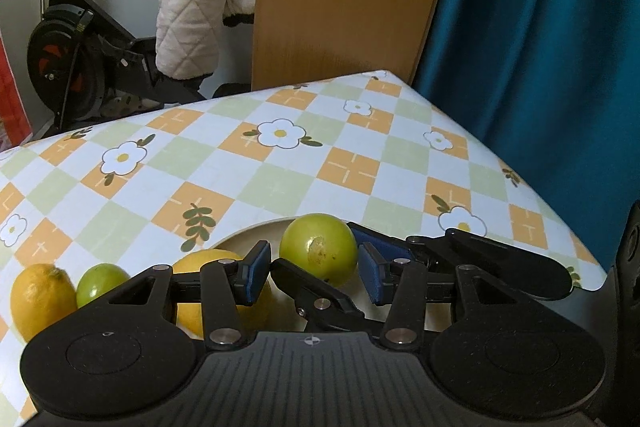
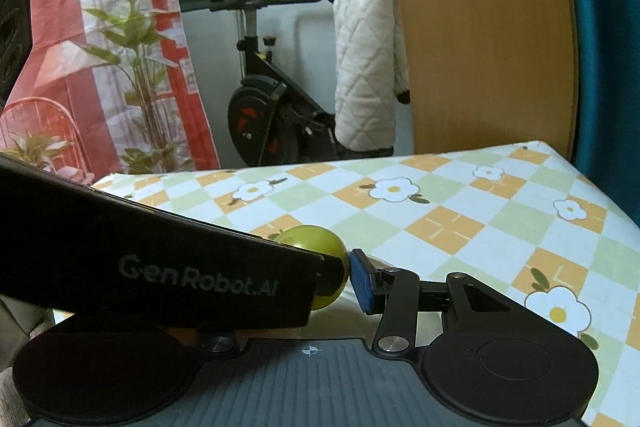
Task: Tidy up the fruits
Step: 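Lower the apple onto the plate, open the left gripper and withdraw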
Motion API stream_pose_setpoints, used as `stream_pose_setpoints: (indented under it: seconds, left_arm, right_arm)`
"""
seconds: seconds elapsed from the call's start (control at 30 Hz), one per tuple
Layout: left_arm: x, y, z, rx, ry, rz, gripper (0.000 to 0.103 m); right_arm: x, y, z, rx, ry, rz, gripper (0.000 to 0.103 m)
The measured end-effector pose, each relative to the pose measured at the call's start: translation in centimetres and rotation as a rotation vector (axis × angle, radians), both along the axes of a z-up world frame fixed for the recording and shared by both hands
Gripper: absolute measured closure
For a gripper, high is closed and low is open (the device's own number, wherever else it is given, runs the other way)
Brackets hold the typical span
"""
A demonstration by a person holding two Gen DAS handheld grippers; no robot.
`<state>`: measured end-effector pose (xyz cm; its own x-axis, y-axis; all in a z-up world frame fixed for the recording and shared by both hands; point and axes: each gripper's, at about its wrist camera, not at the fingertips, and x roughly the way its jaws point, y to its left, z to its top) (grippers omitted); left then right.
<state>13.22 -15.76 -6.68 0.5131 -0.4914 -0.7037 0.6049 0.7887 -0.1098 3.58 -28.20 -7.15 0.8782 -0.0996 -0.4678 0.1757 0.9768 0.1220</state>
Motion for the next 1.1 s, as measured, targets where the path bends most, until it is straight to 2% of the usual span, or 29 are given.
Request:
stream_pose_setpoints:
  seconds: [0.33, 0.43, 0.67, 0.9, 1.1]
  left_arm:
    - [0.8, -0.7, -0.6, 0.022, 0.008, 0.004, 0.053]
    - [0.9, -1.1, -0.7, 0.03, 0.001, 0.004, 0.054]
    - [0.7, -1.0, -0.5, 0.031, -0.012, 0.007, 0.054]
    - [0.0, 1.1, 1.3, -0.021, -0.027, 0.028, 0.054]
    - [-1.4, 4.4, 3.5, -0.063, -0.06, 0.04, 0.054]
  right_arm:
    - [1.2, -0.7, -0.7, 0.022, 0.054, -0.01, 0.06]
    - [1.7, -0.4, -0.9, 0.011, 0.09, -0.005, 0.061]
    - [1.7, 0.2, -0.9, -0.009, 0.114, -0.018, 0.06]
    - [0.5, 0.6, 0.4, -0.033, 0.082, -0.026, 0.059]
    - [-1.7, 1.5, 2.1, -0.021, 0.028, -0.01, 0.059]
